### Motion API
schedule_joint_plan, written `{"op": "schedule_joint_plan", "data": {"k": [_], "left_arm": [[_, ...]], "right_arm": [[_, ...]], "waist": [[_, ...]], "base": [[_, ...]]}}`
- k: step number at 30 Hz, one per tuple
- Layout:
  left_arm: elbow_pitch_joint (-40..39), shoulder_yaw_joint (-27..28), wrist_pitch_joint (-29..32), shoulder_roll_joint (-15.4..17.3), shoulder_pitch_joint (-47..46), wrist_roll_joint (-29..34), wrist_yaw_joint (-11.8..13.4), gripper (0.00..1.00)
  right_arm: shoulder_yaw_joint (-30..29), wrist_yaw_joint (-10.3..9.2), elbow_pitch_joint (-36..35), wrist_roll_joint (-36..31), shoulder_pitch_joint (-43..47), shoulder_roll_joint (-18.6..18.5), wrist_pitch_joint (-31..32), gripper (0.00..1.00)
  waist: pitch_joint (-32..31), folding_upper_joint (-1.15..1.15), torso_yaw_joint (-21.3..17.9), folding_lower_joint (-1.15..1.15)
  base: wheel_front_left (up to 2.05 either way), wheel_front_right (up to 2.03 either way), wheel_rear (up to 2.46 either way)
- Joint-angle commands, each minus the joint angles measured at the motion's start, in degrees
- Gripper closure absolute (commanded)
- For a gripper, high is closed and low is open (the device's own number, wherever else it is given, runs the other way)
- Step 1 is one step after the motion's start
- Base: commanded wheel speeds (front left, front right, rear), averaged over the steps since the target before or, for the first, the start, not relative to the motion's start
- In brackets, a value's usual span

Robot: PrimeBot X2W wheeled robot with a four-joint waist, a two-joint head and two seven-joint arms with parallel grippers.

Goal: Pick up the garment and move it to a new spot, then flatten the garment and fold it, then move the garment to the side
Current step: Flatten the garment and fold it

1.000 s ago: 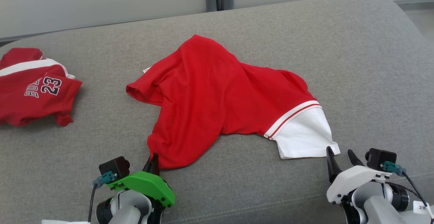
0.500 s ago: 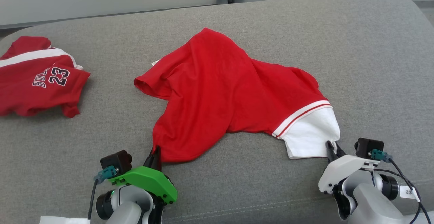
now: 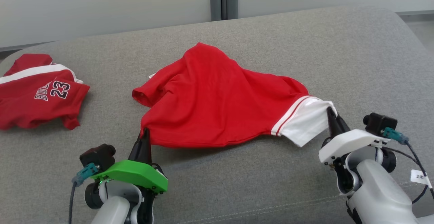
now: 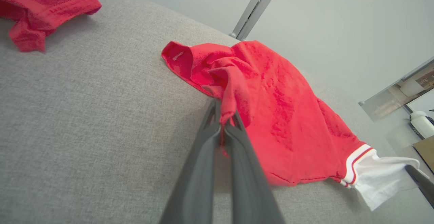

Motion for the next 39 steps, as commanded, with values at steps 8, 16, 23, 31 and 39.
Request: {"op": "schedule_joint_plan", "data": {"k": [8, 16, 23, 31, 39], "left_arm": [[-12.8, 2.5, 1.9, 3.8, 0.8, -1.0, 2.0, 1.00], [-24.4, 3.0, 11.3, 9.9, -6.8, 0.1, 3.9, 1.00], [-31.5, 4.3, 19.4, 12.9, -16.5, -1.1, 5.1, 1.00], [-28.7, 3.7, 25.6, 13.7, -28.1, -0.7, 5.0, 1.00], [-16.5, 2.3, 29.5, 11.1, -42.0, -0.6, 4.3, 1.00]], "right_arm": [[0.3, 0.00, -13.2, 7.1, 0.4, -5.1, 0.9, 1.00], [-2.3, 0.00, -22.7, 6.7, -5.3, -7.6, 5.6, 1.00], [-6.0, 0.00, -31.5, 4.8, -11.4, -7.6, 11.3, 1.00], [-6.9, 0.00, -35.1, 0.4, -19.7, -6.9, 18.8, 1.00], [-6.4, 0.00, -26.9, -4.6, -33.4, -6.1, 20.5, 1.00]], "waist": [[-3.0, 0.00, -1.3, 0.00], [-4.5, 0.00, -2.2, 0.00], [-4.7, 0.00, -2.6, 0.00], [-1.4, 0.00, -2.8, 0.00], [6.3, 0.00, -2.0, 0.00]], "base": [[0.00, 0.00, 0.00], [0.00, 0.00, 0.00], [0.00, 0.00, 0.00], [0.00, 0.00, 0.00], [0.00, 0.00, 0.00]]}}
